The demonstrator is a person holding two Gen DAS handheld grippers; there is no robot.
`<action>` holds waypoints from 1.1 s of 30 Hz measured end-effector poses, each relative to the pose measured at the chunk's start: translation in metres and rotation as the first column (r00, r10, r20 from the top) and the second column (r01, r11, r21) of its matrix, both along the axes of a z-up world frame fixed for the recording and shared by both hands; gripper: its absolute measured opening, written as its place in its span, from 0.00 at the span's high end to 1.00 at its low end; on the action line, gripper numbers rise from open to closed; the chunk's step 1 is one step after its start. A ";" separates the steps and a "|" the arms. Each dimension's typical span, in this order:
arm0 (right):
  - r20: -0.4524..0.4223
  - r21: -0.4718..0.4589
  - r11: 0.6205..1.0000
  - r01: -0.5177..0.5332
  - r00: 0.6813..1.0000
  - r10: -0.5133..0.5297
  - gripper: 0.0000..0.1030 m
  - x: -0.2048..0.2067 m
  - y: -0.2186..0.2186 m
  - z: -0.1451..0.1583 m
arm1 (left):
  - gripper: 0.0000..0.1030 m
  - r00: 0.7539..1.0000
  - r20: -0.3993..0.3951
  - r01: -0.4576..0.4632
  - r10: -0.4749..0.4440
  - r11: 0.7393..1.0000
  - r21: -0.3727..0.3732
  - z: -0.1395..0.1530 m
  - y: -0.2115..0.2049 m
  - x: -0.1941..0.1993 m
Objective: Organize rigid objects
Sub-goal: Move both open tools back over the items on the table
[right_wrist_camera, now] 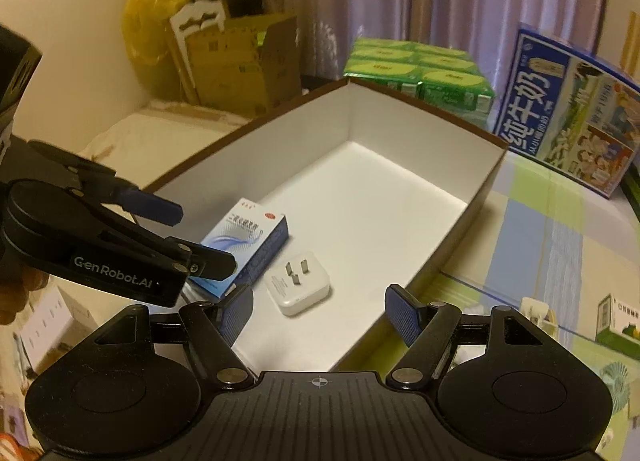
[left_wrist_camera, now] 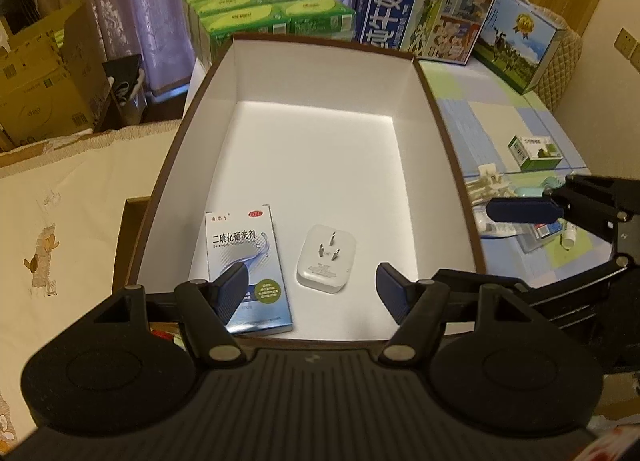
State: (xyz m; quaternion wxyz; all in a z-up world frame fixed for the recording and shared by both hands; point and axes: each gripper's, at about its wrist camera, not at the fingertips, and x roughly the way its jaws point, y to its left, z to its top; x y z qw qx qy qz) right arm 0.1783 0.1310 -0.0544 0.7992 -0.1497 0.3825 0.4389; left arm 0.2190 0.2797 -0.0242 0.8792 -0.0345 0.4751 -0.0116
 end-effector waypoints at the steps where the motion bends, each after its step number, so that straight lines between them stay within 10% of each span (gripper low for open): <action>1: -0.003 0.017 1.000 0.007 1.000 -0.007 0.32 -0.001 -0.006 0.002 | 0.35 1.000 0.010 -0.003 0.003 1.000 0.001 0.003 -0.003 -0.003; 33: -0.127 0.025 0.973 0.230 0.966 -0.225 0.32 0.047 -0.283 0.001 | 0.35 0.985 0.114 0.134 -0.127 0.989 -0.063 -0.006 -0.230 -0.033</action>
